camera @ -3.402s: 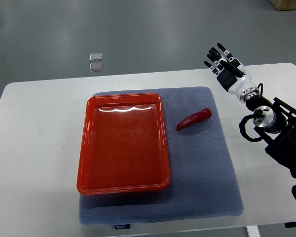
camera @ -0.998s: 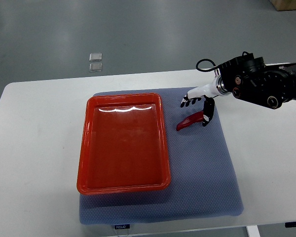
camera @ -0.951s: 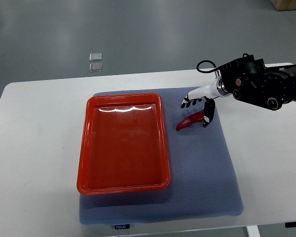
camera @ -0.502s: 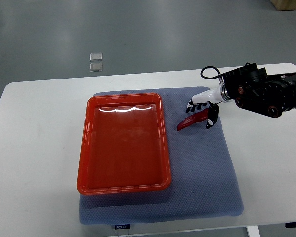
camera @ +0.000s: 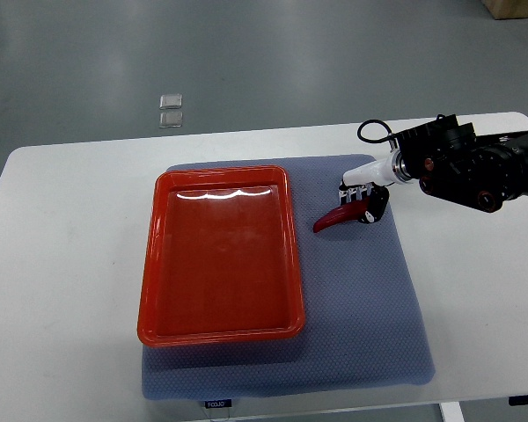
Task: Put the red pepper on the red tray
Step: 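Lift the red pepper with the right hand and carry it over the tray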
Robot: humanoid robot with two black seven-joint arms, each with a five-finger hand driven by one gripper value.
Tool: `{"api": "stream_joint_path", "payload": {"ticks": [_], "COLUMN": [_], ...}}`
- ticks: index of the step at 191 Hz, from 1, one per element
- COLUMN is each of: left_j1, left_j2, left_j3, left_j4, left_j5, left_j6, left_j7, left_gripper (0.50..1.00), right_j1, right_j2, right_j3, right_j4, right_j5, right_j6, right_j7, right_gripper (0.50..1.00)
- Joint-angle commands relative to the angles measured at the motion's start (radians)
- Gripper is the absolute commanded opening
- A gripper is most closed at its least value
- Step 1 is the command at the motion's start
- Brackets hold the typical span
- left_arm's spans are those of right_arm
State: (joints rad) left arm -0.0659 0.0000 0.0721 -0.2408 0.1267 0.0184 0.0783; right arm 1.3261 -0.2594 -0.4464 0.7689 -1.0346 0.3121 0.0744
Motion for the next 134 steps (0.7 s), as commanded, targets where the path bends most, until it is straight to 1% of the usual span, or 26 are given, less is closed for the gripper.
{"api": "stream_joint_path", "payload": {"ticks": [1,32,53,72,87,109,121,134], "left_j1": [0.000,0.000,0.000,0.000,0.000,0.000,0.000,0.000], "left_j2": [0.000,0.000,0.000,0.000,0.000,0.000,0.000,0.000], "left_j3": [0.000,0.000,0.000,0.000,0.000,0.002,0.002,0.002], "left_j4": [0.000,0.000,0.001,0.000,0.000,-0.002,-0.002,-0.002], "left_j5": [-0.001,-0.001,0.001,-0.001,0.001,0.001,-0.001,0.001], "left_j6": [0.000,0.000,0.000,0.000,0.000,0.000,0.000,0.000], "left_j7": [0.000,0.000,0.000,0.000,0.000,0.000,0.000,0.000], "left_gripper": [1.000,1.000,1.000,1.000,1.000,1.000,1.000,1.000], "right_j1": [0.001,0.042,0.113,0.202,0.277,0.354,0.361,0.361], "right_j2": [-0.004,-0.032,-0.069,-0.113,-0.135,-0.126,-0.110,-0.070], "right_j3": [0.000,0.003,0.015,0.034,0.048,0.049,0.049,0.048], "right_j4": [0.000,0.004,0.026,0.099,0.138,0.171,0.175,0.173], "right_j5": [-0.002,0.002,0.011,0.028,0.062,0.106,0.108,0.114], "right_j6": [0.004,0.019,0.054,0.079,0.100,0.114,0.113,0.110], "right_j7": [0.001,0.002,0.002,0.004,0.004,0.004,0.004,0.004], "right_gripper": [0.500,0.500,0.500,0.500,0.500,0.500,0.500,0.500]}}
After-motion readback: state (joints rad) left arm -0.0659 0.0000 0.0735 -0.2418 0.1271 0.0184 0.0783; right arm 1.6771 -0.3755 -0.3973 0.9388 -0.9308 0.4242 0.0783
